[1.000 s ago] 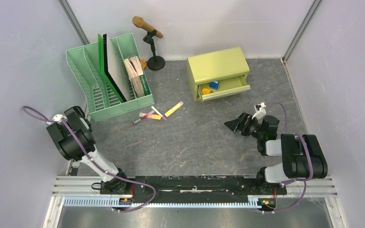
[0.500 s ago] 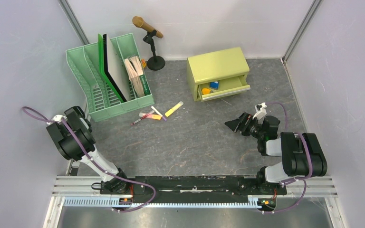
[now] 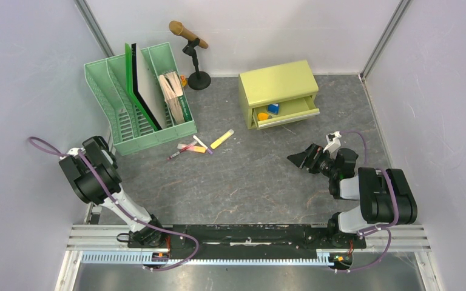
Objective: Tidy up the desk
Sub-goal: Pick up the stationery from the center of the board.
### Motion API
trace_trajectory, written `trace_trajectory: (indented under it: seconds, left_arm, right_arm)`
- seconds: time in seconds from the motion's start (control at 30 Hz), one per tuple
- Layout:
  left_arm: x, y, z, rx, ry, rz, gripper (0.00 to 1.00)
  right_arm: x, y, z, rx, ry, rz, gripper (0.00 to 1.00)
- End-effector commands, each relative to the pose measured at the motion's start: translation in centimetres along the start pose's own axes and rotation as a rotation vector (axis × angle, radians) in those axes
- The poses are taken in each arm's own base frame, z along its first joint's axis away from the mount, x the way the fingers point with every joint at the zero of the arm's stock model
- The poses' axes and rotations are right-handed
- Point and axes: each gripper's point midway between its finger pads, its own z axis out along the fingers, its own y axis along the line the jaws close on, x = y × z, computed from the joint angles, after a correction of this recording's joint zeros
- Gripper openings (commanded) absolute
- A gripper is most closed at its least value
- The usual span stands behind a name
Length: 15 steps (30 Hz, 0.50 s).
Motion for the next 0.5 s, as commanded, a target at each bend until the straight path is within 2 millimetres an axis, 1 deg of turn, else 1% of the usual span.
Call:
trace_trajectory:
  seconds: [0.0,0.07,0.13,0.17,0.23,0.27,0.47]
  left_arm:
    - [4.1,2.7,1.7,-0.053,0.164,-0.023,0.40]
    - [4.1,2.6,1.7,-0.045,0.164,-0.021,0.30]
    - [3.8,2.3,1.6,-0.029,0.156,-0.022,0.11]
    - [3.5,2.1,1.5,-0.018,0.150,-0.018,0.08]
    - [3.2,1.5,1.3,0.018,0.143,-0.013,0.03]
    - [2.5,1.0,1.2,0.042,0.119,-0.028,0.02]
    - [0.2,-0.6,-0.3,0.165,0.032,-0.033,0.02]
  right_arm:
    - [5.6,-2.6,-1.5,0.128,0.154,0.162,0.99]
    - [5.6,-2.6,-1.6,0.127,0.155,0.163,0.99]
    - [5.6,-2.6,-1.5,0.125,0.154,0.163,0.99]
    - [5.6,-2.6,-1.6,0.126,0.153,0.164,0.99]
    - [5.6,-2.6,-1.6,0.125,0.154,0.165,0.99]
    - [5.6,-2.6,-1.6,0.124,0.154,0.166,0.99]
    - [5.6,-2.6,-1.6,0.123,0.151,0.167,0.99]
